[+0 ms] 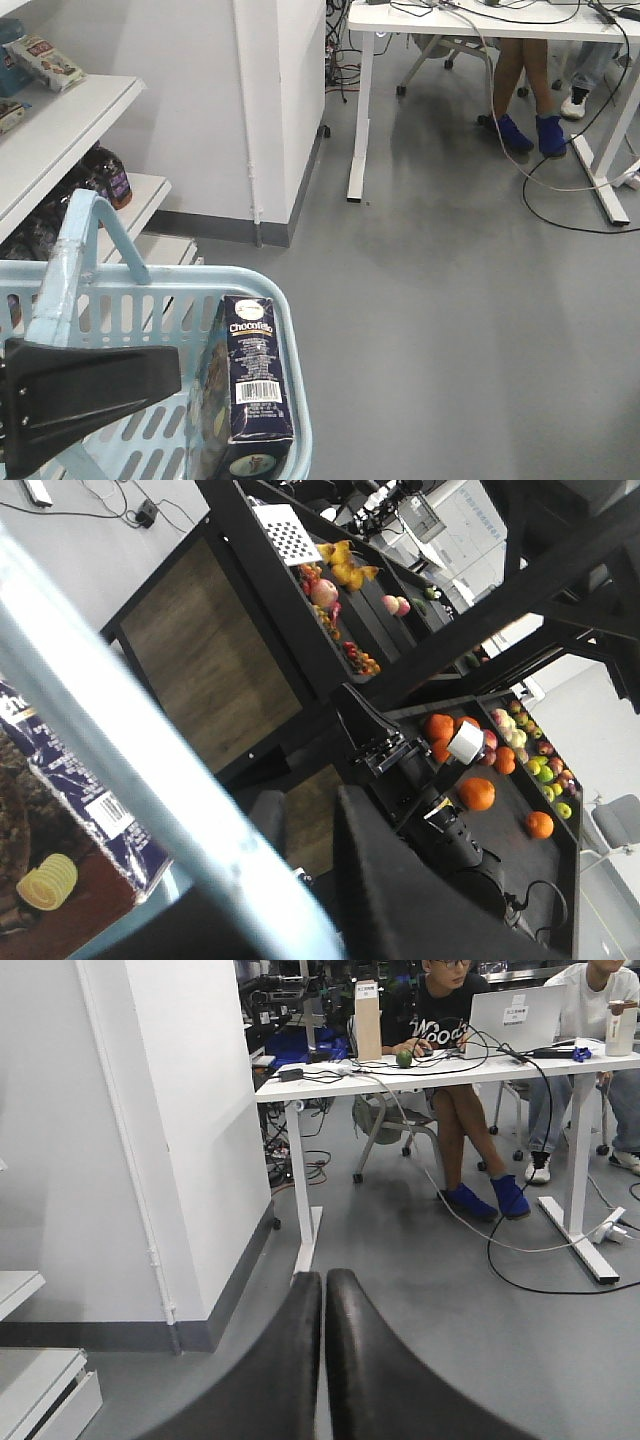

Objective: Left arm holds basket, right arm returns cookies
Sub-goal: 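Hold the basket and drive to the snack shelf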

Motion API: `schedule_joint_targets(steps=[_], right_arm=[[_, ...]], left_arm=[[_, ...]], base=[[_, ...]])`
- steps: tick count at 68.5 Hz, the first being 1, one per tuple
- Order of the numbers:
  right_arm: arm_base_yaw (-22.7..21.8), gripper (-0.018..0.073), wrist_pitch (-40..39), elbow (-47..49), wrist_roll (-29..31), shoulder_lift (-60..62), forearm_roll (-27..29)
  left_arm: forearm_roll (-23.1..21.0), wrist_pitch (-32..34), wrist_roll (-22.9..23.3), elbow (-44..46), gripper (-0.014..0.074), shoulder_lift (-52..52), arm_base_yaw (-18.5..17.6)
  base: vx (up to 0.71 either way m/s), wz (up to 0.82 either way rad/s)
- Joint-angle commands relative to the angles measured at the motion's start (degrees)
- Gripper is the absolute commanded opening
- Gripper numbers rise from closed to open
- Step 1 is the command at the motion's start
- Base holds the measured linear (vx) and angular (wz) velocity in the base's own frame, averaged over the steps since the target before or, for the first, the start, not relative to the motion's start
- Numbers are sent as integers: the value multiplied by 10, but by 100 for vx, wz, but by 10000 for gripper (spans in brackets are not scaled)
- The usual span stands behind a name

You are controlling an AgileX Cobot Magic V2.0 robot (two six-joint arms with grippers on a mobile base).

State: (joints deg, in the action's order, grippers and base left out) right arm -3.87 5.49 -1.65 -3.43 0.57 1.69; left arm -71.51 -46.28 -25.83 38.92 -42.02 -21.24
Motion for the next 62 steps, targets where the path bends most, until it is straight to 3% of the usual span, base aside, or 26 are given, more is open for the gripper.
schedule_joint_targets(steps=[1,32,62], right_arm=[[-2,-8,-42,-1,4,6,-3],[-2,-8,-42,-1,4,6,-3],[-2,-8,-42,-1,4,6,-3]], left_arm=[[-45,18,-9,17,-6,4,-3],[-45,19,-9,17,-6,3,-3],[-45,18,-9,17,-6,3,-3]], base=[[31,0],[24,18],[16,78]])
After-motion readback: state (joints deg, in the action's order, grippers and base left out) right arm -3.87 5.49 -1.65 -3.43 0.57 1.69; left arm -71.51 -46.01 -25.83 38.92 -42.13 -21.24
